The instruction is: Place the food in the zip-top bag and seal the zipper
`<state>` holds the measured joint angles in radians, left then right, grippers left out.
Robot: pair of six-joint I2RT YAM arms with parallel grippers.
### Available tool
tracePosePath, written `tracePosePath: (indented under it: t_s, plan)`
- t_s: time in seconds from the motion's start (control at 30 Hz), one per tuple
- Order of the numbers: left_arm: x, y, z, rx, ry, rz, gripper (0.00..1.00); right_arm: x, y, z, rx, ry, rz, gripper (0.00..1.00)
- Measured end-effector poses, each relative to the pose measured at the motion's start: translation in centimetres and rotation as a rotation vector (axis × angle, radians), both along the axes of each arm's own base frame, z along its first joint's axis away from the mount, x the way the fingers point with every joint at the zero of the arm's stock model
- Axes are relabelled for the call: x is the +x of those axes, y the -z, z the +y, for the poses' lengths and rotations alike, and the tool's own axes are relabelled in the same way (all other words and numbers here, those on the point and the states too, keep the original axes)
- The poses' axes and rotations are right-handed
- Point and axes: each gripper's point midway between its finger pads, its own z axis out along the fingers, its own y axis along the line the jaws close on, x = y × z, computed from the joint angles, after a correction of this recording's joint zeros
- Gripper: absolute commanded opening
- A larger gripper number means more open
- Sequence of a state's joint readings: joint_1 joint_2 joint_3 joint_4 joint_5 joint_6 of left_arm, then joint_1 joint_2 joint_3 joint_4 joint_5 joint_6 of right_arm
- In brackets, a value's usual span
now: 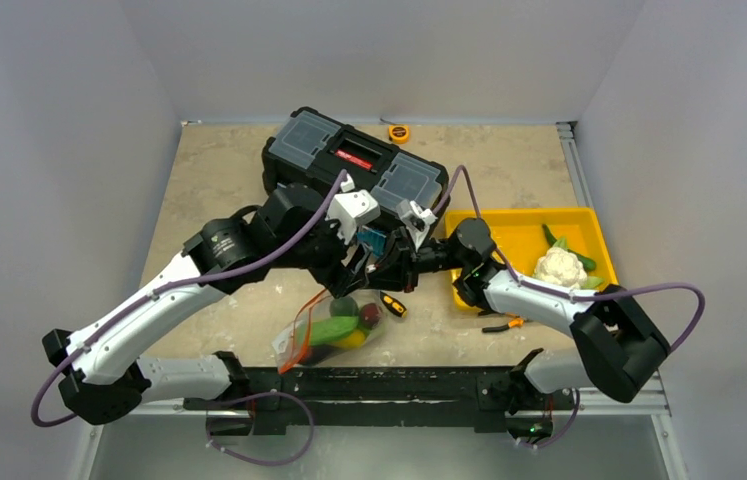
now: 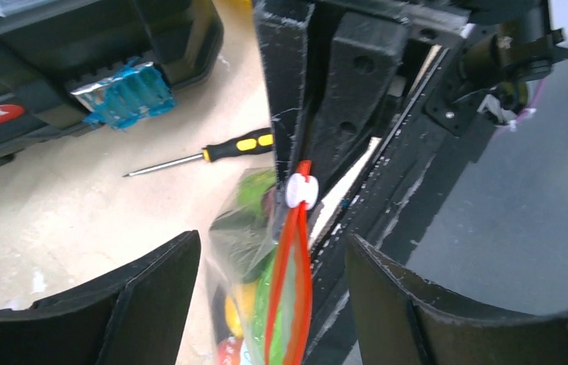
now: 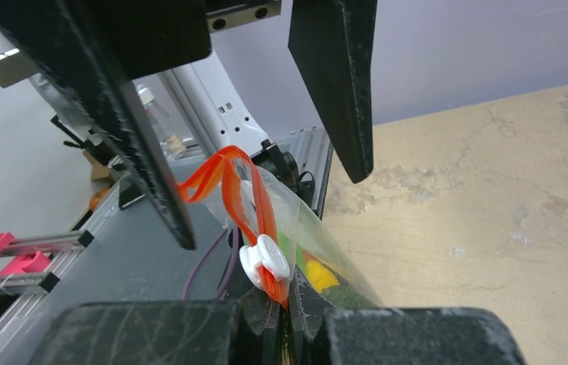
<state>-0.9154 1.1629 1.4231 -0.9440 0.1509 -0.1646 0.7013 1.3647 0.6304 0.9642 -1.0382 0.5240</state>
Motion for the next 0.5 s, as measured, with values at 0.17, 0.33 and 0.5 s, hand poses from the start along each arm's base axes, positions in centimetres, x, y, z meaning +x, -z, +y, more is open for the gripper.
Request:
tracePosePath:
  t_s: [0.17,0.33,0.5]
  plan:
    - [0.6,0.2,0.5,0.047,-0.039,-0.060,0.44,0.0,-0.9,-0.3,0.015,0.026,-0.016,0.00]
    - [1.2,0.8,1.1,0.091,-0.081,-0.094,0.49,0.1,-0.8,-0.3,0.012,0.036,-0.011,0.00]
    - [1.1,0.8,1.0,0.091,-0.076,-0.093,0.43,0.3,-0.9,-0.2,0.013,0.043,-0.009,0.00]
